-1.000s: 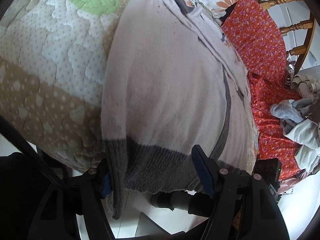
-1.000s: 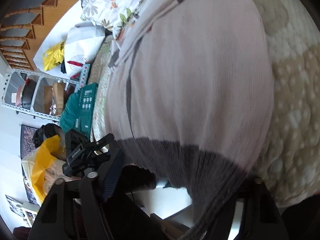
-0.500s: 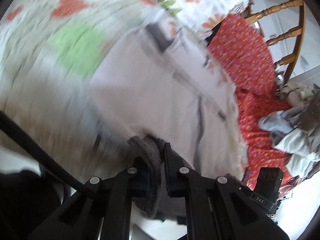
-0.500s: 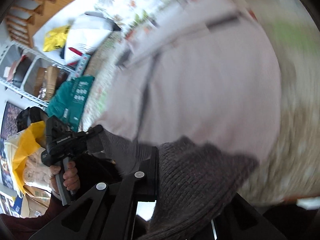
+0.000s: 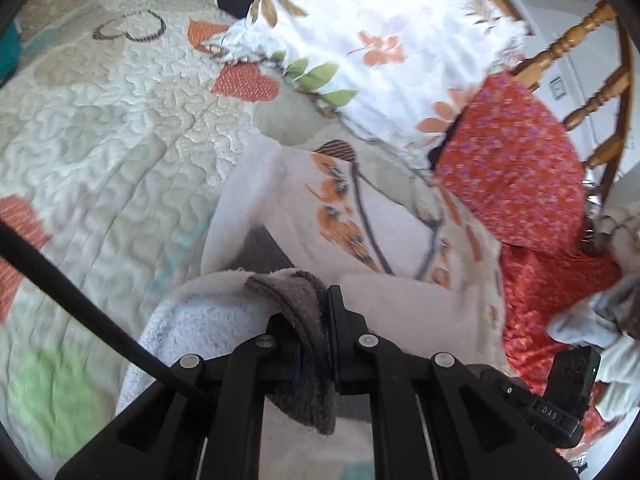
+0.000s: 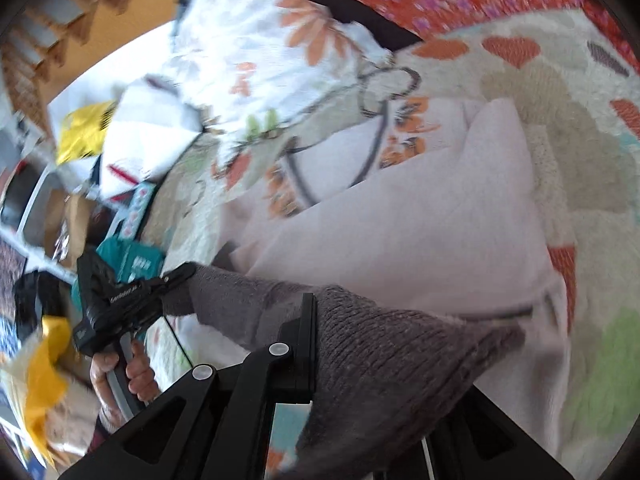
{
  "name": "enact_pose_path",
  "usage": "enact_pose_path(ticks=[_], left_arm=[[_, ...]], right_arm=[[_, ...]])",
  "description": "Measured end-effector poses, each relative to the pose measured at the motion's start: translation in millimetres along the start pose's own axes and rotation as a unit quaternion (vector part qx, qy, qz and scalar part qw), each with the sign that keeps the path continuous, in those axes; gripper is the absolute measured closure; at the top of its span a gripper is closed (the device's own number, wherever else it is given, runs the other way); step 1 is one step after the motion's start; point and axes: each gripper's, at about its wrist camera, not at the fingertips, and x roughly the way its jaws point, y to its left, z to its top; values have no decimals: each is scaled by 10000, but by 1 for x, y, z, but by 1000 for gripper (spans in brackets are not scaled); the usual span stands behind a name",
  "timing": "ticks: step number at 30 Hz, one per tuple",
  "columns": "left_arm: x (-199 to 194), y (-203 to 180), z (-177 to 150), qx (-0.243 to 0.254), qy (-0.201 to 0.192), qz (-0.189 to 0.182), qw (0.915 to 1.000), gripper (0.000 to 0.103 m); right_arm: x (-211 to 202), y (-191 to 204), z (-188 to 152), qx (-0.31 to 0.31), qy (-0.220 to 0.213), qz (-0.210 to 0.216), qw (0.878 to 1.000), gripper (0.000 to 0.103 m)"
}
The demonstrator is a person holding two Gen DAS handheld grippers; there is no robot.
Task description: Fold small clothes
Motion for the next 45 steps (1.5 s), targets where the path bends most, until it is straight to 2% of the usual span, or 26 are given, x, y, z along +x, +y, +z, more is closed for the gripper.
enact_pose_path(ticks=[2,4,5,6,7,8,9,10,13,16,20,25,28,32,34,35,36,37,38,42,45], left_arm=[[20,5,13,-97,65,14,9999,93],[27,8,23,-207,-42,-37,9998,93],[28,10,30,-318,-164,-141,9993,91],[27,11,36,-434,-296,-226,9984,80],[26,11,39,-499,-406,-261,9976,70],[23,11,42,-557,-569,-205,9966,50],[20,9,44,-595,-717,-64,9956,42],[18,7,45,-583,-783,38,9952,41],[21,-2,47,-358,-606,96,9975,40],[22,-8,42,-75,-477,343,9982,40],[11,-2,31,123,-379,511,9979,38],[-5,21,18,82,-293,769,9966,36],[-11,34,7,81,-125,866,9961,35],[-10,41,-14,223,230,983,9946,30],[-4,39,-23,423,405,1078,9924,30],[0,35,-28,657,492,1272,9885,34],[2,32,-32,847,508,1491,9839,58],[4,29,-35,1061,500,1797,9767,72],[3,28,-36,1111,483,1889,9745,87],[-19,37,-34,803,202,1914,9780,87],[-41,38,-38,659,-31,1845,9806,85]], right_arm=[[19,-18,18,242,83,103,9996,94],[29,-39,32,566,-6,256,9981,93],[33,-55,41,836,-149,438,9954,84],[34,-66,46,1044,-290,510,9928,76],[32,-75,53,1234,-493,469,9900,53],[30,-80,58,1330,-692,404,9879,35],[27,-82,63,1381,-889,345,9858,31],[25,-84,67,1394,-990,274,9849,27],[26,-79,73,1238,-940,144,9877,27],[25,-73,71,1041,-839,-14,9910,27],[21,-61,66,827,-766,-183,9935,27],[15,-57,41,587,-552,-452,9957,27],[11,-46,24,440,-488,-570,9962,27],[-3,-30,4,269,-535,-628,9962,27],[-10,-19,-2,111,-591,-686,9958,27],[-13,-14,-5,15,-604,-779,9951,27],[-15,-10,-8,-49,-602,-860,9945,27],[-18,-6,-11,-90,-597,-902,9941,27],[-21,-4,-16,-93,-579,-902,9942,27],[-27,-1,-29,-30,-424,-862,9954,27],[-29,0,-38,-184,-294,-1045,9939,27]])
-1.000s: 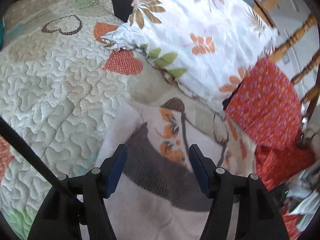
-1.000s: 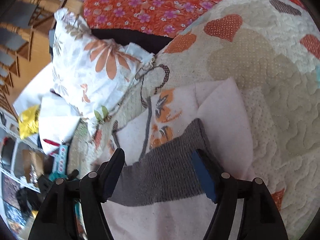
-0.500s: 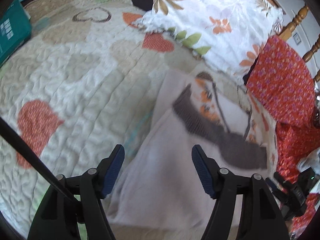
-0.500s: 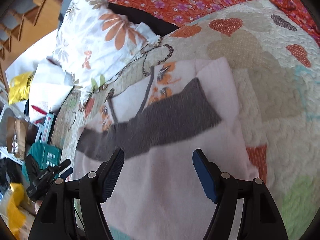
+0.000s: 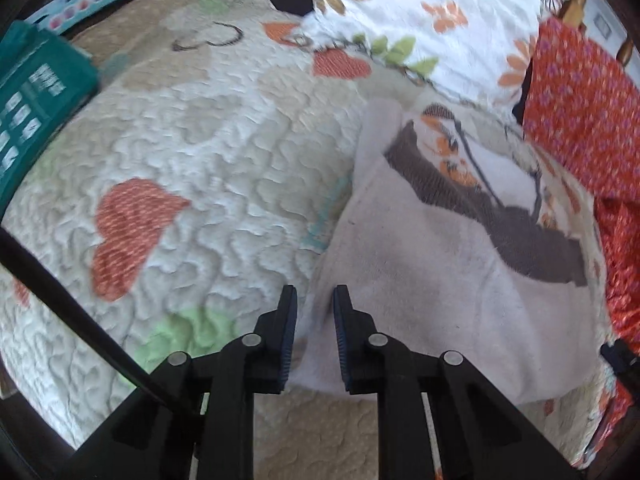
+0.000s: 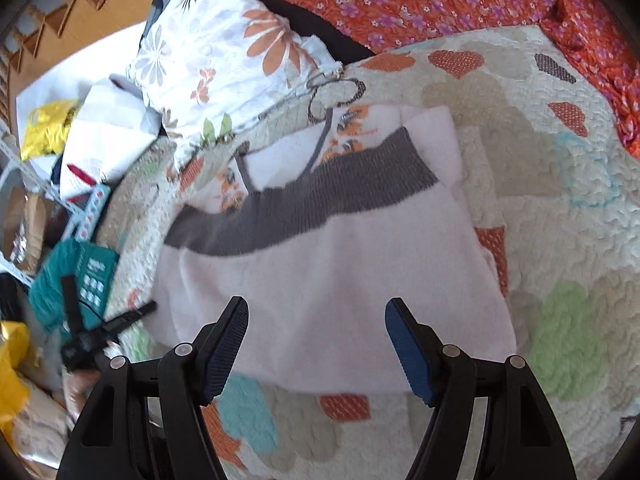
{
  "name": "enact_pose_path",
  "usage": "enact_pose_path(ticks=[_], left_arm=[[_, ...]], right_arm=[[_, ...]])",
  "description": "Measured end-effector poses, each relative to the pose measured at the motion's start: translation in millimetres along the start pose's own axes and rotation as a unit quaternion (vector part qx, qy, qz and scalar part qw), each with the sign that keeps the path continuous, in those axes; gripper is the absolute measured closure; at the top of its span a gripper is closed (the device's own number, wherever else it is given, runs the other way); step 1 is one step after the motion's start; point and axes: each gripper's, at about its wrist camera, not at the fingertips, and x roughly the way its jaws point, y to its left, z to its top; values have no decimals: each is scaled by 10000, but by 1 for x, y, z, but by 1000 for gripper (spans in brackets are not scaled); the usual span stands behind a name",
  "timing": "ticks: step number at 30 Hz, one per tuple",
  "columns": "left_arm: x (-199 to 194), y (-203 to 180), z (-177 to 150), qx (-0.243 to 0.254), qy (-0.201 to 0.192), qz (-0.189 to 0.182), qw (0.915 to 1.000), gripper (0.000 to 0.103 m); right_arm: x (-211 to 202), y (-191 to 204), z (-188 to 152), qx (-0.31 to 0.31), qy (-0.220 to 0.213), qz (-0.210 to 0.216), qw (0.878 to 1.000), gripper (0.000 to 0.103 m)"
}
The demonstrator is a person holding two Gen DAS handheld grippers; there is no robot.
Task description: Fold small clothes
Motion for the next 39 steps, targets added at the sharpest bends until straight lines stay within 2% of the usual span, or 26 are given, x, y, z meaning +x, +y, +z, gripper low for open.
enact_pose_path(ticks=[1,3,5,8,21,27,32,39], left_arm=[[-7,1,-1,-19,-76,-20,10000,83],[-24,-2,-6,53,-311,-32,9995,61],[-40,-7,-14,155,-596,25,9981,48],[-49,-16,-24,284,-786,39,9965,40],[-12,-39,-42,505,-484,-35,9975,39],[-12,-45,-44,581,-514,-108,9969,39],[-17,-48,-41,509,-631,-252,9964,39],[-16,-58,-31,455,-669,-427,9958,39]], right_arm=[[0,0,-1,-46,12,-42,10000,27],[0,-2,-5,-135,16,-162,9998,27],[1,-7,-7,-113,-6,-176,9998,27],[7,-14,-9,-8,15,-134,9999,27],[14,-14,-10,-472,-170,-780,9957,27],[16,-16,-5,-403,-282,-794,9956,35],[27,-8,-5,-597,-225,-890,9940,49],[53,-11,-4,-598,144,-1027,9928,51]])
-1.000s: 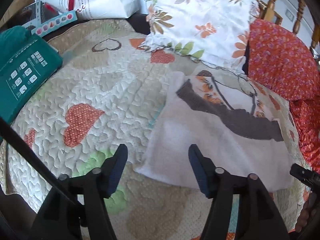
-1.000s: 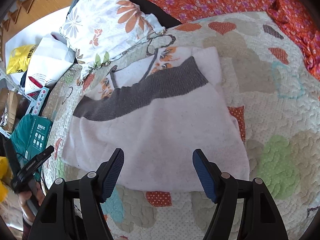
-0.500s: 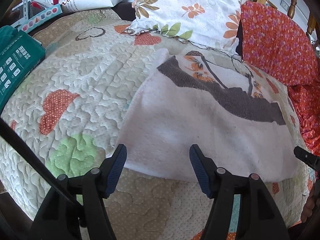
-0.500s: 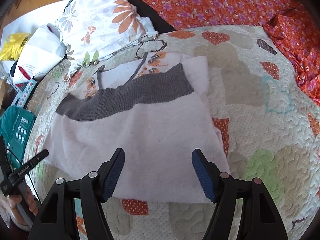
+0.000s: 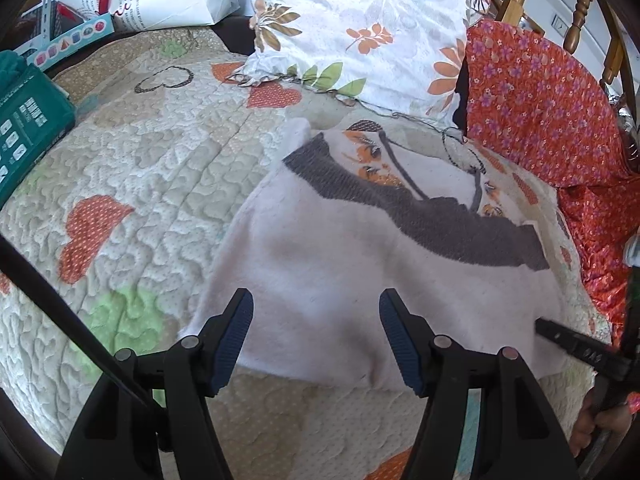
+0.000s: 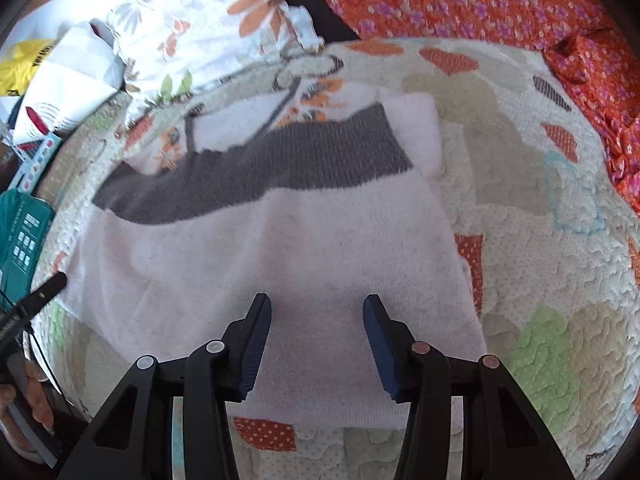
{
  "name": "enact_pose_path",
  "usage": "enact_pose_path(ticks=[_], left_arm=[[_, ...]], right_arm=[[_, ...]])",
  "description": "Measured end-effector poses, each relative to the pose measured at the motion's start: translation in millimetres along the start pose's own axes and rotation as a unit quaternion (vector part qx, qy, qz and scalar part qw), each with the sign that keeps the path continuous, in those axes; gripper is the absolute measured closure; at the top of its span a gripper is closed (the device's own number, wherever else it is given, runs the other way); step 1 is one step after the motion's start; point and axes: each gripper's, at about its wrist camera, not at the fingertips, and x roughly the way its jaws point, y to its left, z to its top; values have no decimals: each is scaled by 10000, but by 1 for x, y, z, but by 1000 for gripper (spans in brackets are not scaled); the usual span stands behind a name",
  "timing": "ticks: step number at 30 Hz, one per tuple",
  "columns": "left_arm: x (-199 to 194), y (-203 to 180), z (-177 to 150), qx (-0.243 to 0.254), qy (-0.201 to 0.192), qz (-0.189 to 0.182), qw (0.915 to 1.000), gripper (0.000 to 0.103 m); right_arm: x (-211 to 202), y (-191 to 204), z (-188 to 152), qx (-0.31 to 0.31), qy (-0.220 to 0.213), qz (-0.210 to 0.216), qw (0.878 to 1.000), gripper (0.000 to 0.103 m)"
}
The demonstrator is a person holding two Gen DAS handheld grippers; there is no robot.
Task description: Fold small clothes
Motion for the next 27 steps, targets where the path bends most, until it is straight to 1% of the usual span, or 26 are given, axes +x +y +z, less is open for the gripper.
enact_pose_path(ticks=[2,6,11,12,14,20,23,27], left_arm=[[5,-8,4,61,-6,-6,10000,38],[22,-28,12,328,94,101,9994,38],[55,-39,8,367,644,324,9967,38],[58,-39,8,365,702,371,9962,37],[61,-42,6,418,718,450,9955,35],[59,-42,3,546,742,484,9946,31],[60,-42,2,593,764,496,9941,30],[57,-41,1,556,784,458,9943,29]], right_arm=[[6,-3,0,70,105,31,9999,50],[7,-1,-1,21,98,6,9999,50],[7,-1,-2,-26,106,-4,9999,50],[7,-1,-2,-17,105,-1,9999,50],[7,-1,-2,4,108,24,9999,50],[3,-5,-1,114,73,124,9998,50],[-2,-6,1,166,-60,153,9997,50],[-6,-4,3,97,-217,63,9997,50]])
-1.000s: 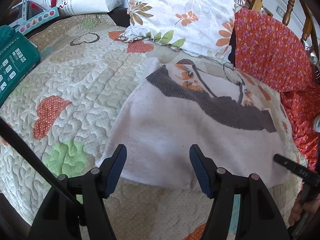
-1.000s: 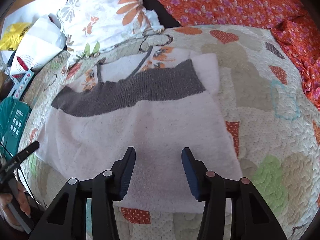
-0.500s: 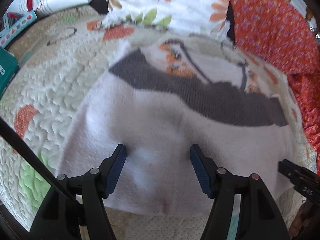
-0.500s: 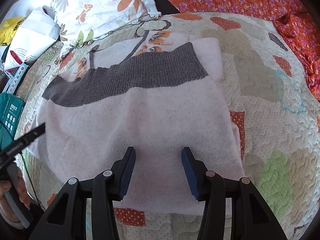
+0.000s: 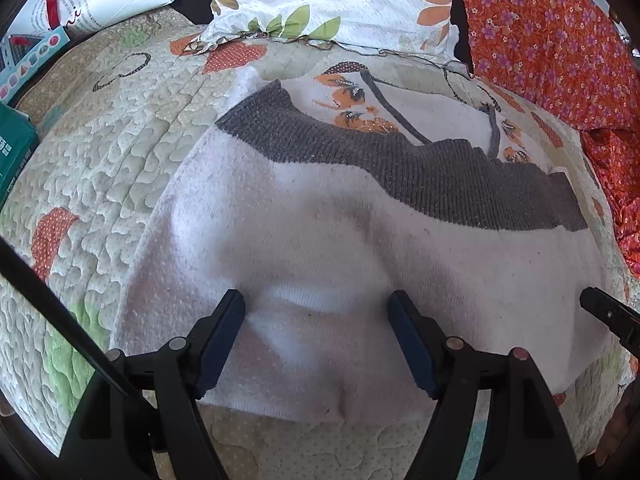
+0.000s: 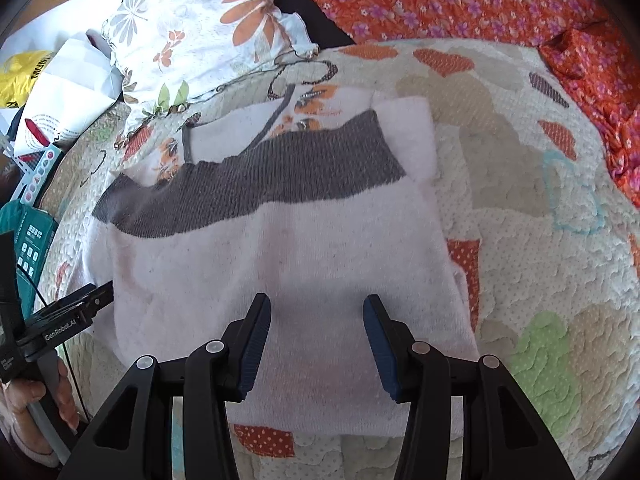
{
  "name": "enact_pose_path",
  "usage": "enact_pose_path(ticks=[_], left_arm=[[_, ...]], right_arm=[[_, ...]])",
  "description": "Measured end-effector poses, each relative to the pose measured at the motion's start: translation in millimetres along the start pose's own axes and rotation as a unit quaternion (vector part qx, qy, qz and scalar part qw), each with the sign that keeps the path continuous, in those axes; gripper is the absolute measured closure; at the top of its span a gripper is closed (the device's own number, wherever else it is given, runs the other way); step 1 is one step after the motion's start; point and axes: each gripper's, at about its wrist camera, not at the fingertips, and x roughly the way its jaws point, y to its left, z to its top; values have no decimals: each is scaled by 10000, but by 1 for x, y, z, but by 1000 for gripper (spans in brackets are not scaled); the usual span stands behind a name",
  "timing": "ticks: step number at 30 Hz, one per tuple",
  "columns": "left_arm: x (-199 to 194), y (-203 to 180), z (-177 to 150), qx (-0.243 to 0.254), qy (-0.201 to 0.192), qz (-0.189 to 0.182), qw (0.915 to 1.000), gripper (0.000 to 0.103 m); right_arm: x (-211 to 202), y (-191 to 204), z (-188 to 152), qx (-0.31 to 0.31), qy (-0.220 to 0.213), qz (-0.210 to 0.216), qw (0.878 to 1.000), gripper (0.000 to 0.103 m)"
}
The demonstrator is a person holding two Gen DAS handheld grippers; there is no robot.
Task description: Fold small clothes
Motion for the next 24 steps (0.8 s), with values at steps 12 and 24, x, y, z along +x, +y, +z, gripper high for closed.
enact_pose_path(ticks=[12,24], left_arm=[[-12,3,-5,-83,-142,-139,9998,29],[-24,16,-9,-161,-338,-194,9991,29]], right_arm=[[13,6,-3,-219,151,-253,9993,49],[3,7,4,-46,-236,-135,9996,48]])
